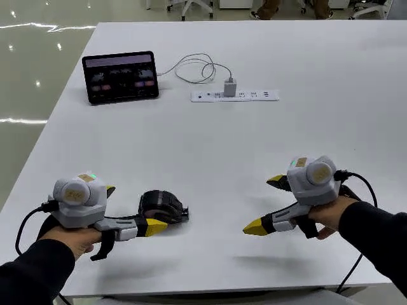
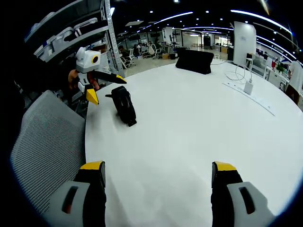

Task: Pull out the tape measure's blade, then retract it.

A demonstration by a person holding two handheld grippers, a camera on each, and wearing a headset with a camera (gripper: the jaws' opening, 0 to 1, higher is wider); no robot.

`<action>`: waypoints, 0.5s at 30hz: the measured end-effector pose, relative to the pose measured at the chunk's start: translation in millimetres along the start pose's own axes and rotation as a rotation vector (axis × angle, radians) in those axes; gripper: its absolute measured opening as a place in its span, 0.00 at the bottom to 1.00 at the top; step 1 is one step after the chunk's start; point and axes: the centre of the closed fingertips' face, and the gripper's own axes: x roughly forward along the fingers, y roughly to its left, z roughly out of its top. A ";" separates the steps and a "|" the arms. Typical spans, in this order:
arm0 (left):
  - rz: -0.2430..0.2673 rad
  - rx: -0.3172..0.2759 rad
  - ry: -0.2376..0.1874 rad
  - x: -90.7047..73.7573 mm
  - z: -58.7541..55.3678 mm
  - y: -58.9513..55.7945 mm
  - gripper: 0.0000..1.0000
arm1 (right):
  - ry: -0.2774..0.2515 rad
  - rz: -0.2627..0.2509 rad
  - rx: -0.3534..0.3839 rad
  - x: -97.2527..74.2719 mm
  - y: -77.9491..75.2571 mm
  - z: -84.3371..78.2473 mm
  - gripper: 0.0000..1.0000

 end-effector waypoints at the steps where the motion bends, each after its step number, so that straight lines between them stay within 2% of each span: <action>1: -0.001 0.001 0.000 -0.9 0.4 0.1 1.00 | -0.002 -0.004 0.003 -2.4 -1.2 -0.8 0.88; 9: -0.010 -0.020 -0.029 -8.8 8.1 1.8 1.00 | -0.025 -0.047 0.007 -28.3 -7.0 -6.5 0.90; 15: -0.004 -0.021 -0.020 -13.2 2.8 1.4 1.00 | -0.015 -0.070 -0.004 -44.9 -11.3 -17.9 0.91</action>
